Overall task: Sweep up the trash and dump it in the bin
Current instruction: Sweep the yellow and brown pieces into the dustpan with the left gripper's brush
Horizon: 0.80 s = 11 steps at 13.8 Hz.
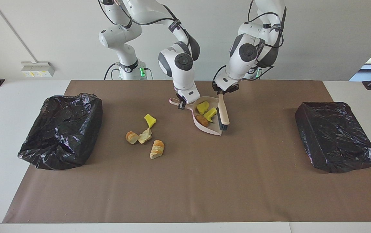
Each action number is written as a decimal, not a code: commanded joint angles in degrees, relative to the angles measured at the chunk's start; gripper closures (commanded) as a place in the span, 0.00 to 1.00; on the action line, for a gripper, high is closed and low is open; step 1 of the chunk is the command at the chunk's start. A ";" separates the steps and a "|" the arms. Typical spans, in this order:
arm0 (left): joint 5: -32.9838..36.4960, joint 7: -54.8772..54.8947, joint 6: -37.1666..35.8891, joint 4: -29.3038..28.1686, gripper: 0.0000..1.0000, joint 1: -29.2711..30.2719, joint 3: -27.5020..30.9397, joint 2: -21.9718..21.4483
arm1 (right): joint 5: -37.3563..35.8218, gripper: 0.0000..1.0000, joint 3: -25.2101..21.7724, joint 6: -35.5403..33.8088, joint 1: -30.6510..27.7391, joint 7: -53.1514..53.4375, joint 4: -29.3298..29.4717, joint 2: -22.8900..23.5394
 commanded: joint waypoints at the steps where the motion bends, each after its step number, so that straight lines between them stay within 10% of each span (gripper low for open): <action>1: 3.56 0.32 -1.95 0.88 1.00 3.19 -0.27 0.24 | -1.05 1.00 0.00 -2.10 -0.51 1.91 1.56 0.11; 11: 2.26 -1.95 1.29 0.43 1.00 -0.92 -0.97 -0.29 | -1.23 1.00 -0.18 -6.50 -2.88 1.03 2.61 -2.27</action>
